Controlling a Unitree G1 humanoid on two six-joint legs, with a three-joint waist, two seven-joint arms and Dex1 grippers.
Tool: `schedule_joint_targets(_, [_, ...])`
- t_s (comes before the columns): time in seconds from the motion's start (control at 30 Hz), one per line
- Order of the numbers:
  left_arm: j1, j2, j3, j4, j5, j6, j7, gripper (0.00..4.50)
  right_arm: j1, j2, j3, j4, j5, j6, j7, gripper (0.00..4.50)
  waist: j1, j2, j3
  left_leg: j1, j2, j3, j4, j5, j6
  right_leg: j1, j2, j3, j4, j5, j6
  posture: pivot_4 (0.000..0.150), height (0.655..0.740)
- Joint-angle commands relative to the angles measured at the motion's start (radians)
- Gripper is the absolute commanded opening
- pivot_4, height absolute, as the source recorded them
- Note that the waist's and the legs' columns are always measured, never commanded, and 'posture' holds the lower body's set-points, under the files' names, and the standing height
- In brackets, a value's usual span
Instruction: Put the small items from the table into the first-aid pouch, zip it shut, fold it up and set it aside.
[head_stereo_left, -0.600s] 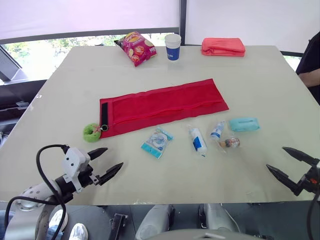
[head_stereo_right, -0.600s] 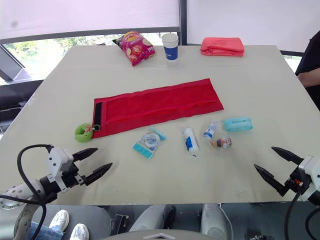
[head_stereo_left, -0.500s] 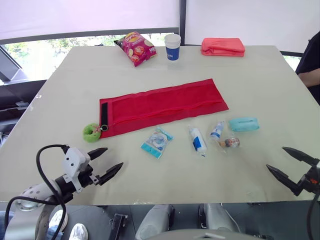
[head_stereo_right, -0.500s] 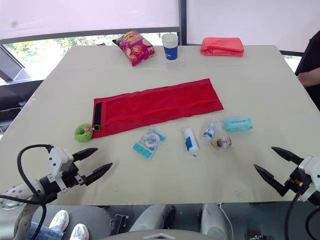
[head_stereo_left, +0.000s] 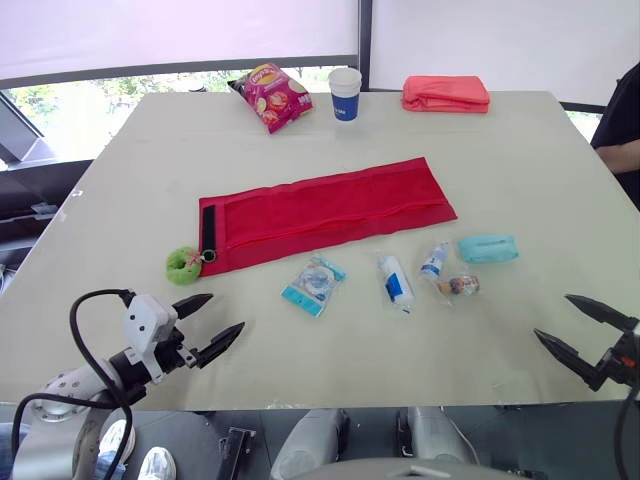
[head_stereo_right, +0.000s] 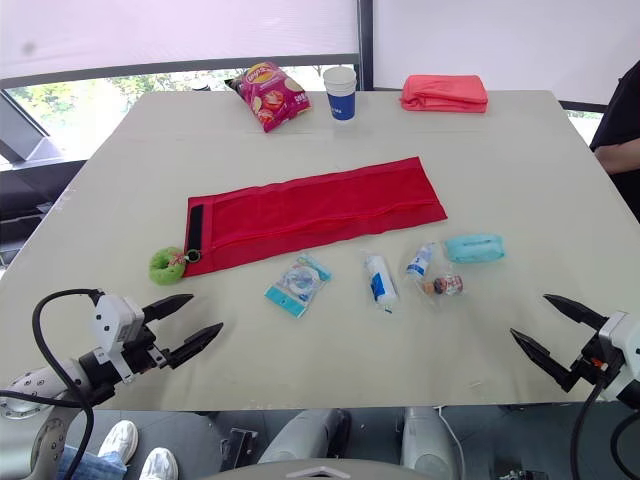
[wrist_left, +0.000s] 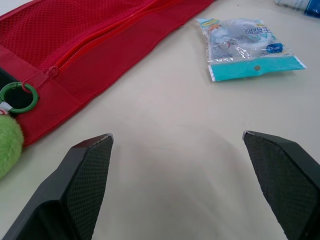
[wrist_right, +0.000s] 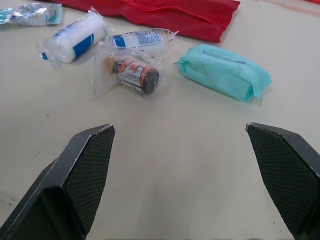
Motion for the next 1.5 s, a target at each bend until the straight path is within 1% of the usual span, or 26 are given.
schedule_joint_targets(0.03, [0.01,-0.003,0.036,-0.014,-0.018,-0.023,-0.001,4.42,-0.006,0.004,-0.008,-0.007,0.008,-0.021,0.01,4.5,0.0,0.0,0.0,0.0,0.0,0.0,0.0,0.0,0.0,0.0,0.0,0.0,0.0,0.0,0.0,0.15,0.7395])
schedule_joint_targets(0.43, [0.01,-0.005,0.061,0.002,-0.014,-0.034,0.009,4.42,-0.028,0.008,0.008,-0.026,0.002,-0.009,0.001,4.5,-0.001,0.0,0.0,0.0,0.0,0.0,0.0,0.0,0.0,0.0,0.0,0.0,0.0,0.0,0.0,0.15,0.7395])
schedule_joint_targets(0.53, [-0.044,0.005,0.072,0.025,-0.028,-0.013,0.023,4.42,-0.04,0.005,0.015,-0.066,0.019,0.013,-0.006,4.5,0.0,0.0,0.0,0.0,0.0,0.0,0.0,0.0,0.0,0.0,0.0,0.0,0.0,0.0,0.0,0.15,0.7395])
schedule_joint_targets(0.67, [-0.127,0.043,0.07,0.04,-0.042,0.023,0.019,4.42,-0.074,0.011,0.045,-0.169,0.063,0.081,-0.04,4.5,-0.001,0.0,0.0,0.0,0.0,0.0,0.0,0.0,0.0,0.0,0.0,0.0,0.001,0.001,-0.001,0.15,0.7395])
schedule_joint_targets(0.77, [-0.197,0.08,0.037,0.047,-0.032,0.057,0.013,4.42,-0.119,0.013,0.088,-0.248,0.088,0.135,-0.075,4.5,-0.002,0.0,0.0,0.0,0.001,0.0,0.0,0.0,0.0,0.0,0.001,0.0,0.001,0.001,-0.001,0.15,0.7395])
schedule_joint_targets(0.83, [-0.266,0.103,-0.012,0.068,0.007,0.066,0.014,4.42,-0.145,0.018,0.123,-0.301,0.101,0.167,-0.095,4.5,-0.002,0.0,0.0,0.0,0.001,0.0,0.0,0.0,0.0,0.0,0.001,0.0,0.001,0.002,-0.003,0.15,0.7395])
schedule_joint_targets(0.9, [-0.349,0.112,-0.057,0.102,0.036,0.079,0.031,4.42,-0.166,0.024,0.159,-0.349,0.121,0.198,-0.108,4.5,0.001,0.0,0.0,0.0,0.001,0.0,0.0,0.001,0.0,0.0,0.001,-0.001,0.001,0.003,-0.005,0.15,0.7395])
schedule_joint_targets(1.0, [-0.428,0.114,-0.1,0.142,0.063,0.084,0.032,4.42,-0.183,0.036,0.206,-0.399,0.128,0.215,-0.117,4.5,0.001,-0.001,-0.001,0.0,0.001,0.0,0.0,0.003,-0.003,-0.001,0.002,-0.001,0.0,0.004,-0.005,0.15,0.7395])
schedule_joint_targets(1.13, [-0.483,0.11,-0.144,0.155,0.053,0.101,-0.01,4.42,-0.208,0.058,0.28,-0.456,0.112,0.22,-0.134,4.5,-0.005,-0.002,-0.001,-0.001,0.001,0.0,0.0,0.003,-0.002,-0.001,0.002,-0.001,-0.001,0.004,-0.006,0.15,0.7395])
schedule_joint_targets(1.23, [-0.496,0.119,-0.173,0.155,0.039,0.129,-0.056,4.42,-0.22,0.068,0.344,-0.48,0.055,0.221,-0.164,4.5,-0.006,-0.002,-0.001,-0.001,0.001,0.0,0.0,0.003,-0.002,-0.002,0.002,-0.001,-0.001,0.004,-0.006,0.15,0.7395])
schedule_joint_targets(1.33, [-0.504,0.131,-0.191,0.134,-0.001,0.218,-0.098,4.42,-0.222,0.071,0.379,-0.485,0.012,0.219,-0.19,4.5,-0.004,-0.002,-0.001,-0.001,0.002,0.0,0.0,0.003,-0.002,-0.002,0.003,-0.001,-0.001,0.004,-0.006,0.15,0.7395])
schedule_joint_targets(1.43, [-0.532,0.161,-0.258,0.108,0.019,0.367,-0.083,4.42,-0.228,0.065,0.389,-0.473,0.007,0.21,-0.181,4.5,-0.003,-0.003,-0.001,-0.001,0.002,0.0,0.0,0.003,-0.002,-0.002,0.003,-0.001,-0.001,0.004,-0.006,0.15,0.7395])
schedule_joint_targets(1.5, [-0.552,0.163,-0.306,0.092,0.029,0.435,-0.071,4.42,-0.236,0.061,0.391,-0.469,0.006,0.21,-0.175,4.5,-0.003,-0.003,-0.001,-0.001,0.002,0.0,0.001,0.004,-0.001,-0.002,0.004,-0.001,-0.001,0.004,-0.005,0.15,0.7395])
